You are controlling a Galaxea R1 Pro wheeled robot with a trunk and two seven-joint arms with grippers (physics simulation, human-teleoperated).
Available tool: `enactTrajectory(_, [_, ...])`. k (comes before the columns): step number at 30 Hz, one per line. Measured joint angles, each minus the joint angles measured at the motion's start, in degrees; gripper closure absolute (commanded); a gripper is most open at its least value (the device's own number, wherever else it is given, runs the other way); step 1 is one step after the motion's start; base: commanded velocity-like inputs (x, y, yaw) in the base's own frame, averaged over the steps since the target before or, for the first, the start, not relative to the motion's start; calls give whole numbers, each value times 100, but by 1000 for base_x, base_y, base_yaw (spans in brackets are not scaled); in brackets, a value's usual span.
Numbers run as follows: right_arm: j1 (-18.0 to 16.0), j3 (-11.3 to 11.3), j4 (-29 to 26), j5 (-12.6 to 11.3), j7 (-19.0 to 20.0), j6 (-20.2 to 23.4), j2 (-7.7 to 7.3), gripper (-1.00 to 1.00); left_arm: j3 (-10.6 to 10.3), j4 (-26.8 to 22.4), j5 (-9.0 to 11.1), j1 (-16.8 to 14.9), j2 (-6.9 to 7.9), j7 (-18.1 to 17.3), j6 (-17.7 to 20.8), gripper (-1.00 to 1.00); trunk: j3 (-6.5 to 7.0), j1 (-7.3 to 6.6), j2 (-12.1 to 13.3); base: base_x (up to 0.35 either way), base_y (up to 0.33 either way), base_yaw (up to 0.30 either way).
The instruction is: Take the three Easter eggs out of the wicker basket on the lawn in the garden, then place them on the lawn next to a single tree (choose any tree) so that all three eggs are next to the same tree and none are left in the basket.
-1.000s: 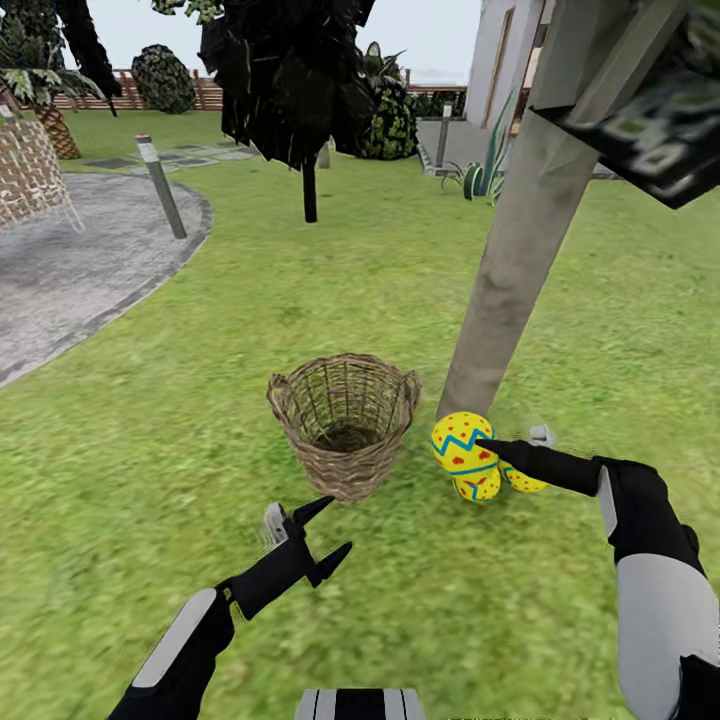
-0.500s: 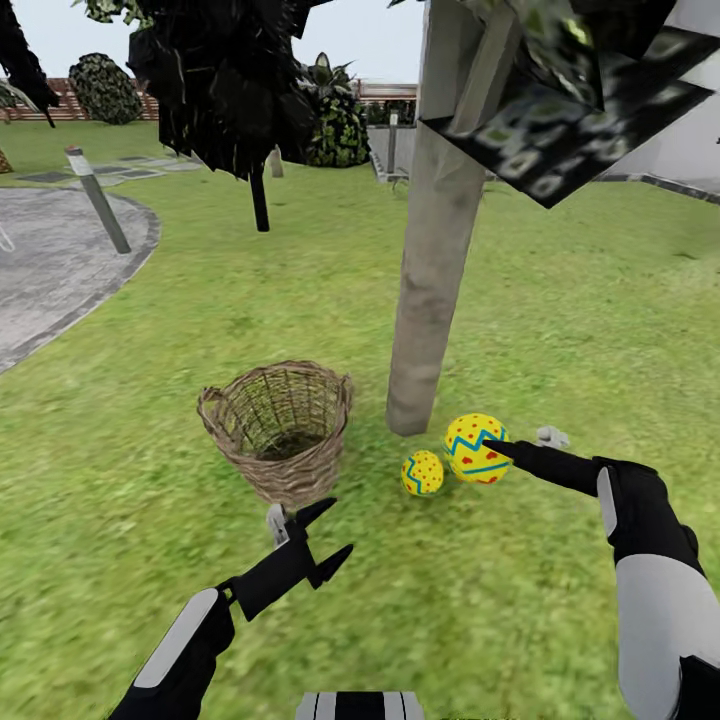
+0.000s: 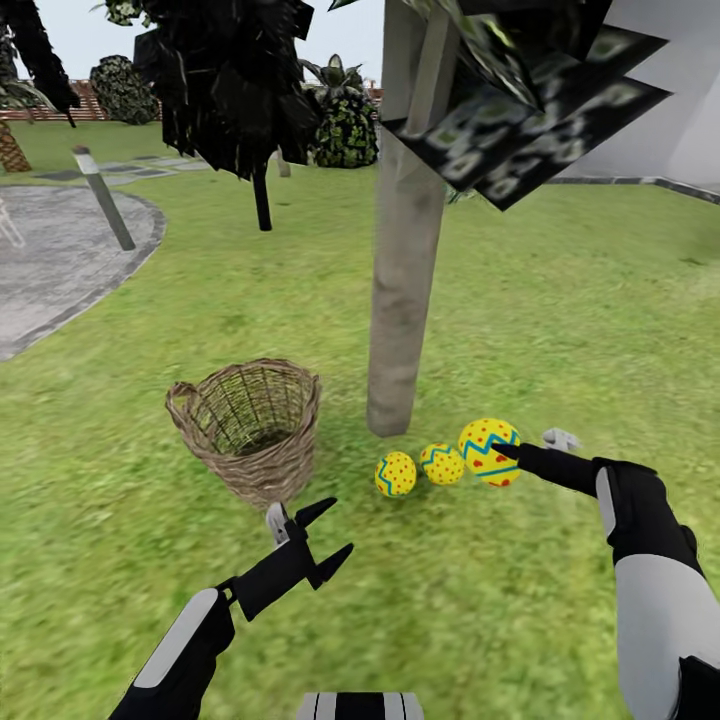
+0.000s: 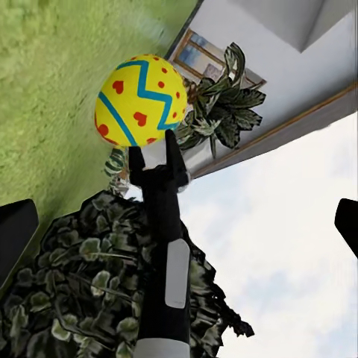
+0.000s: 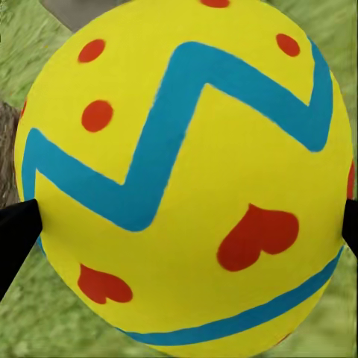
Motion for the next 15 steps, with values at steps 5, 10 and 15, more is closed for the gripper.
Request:
enactTrajectory(5, [0, 1, 5, 17, -384, -247, 117, 100, 4, 0, -1, 0, 0, 0, 0, -100, 0, 0, 0, 0, -339, 288])
enactTrajectory(10, [1, 9, 192, 9, -1046, -709, 240, 100, 5, 8, 2, 0, 0, 0, -6, -100, 0, -1, 0, 98, -331, 288])
enactTrajectory(15, [1, 422, 831, 242, -3292, -2484, 813, 100, 3, 10, 1, -1, -1, -1, -9, -100, 0, -2, 0, 181, -316, 288])
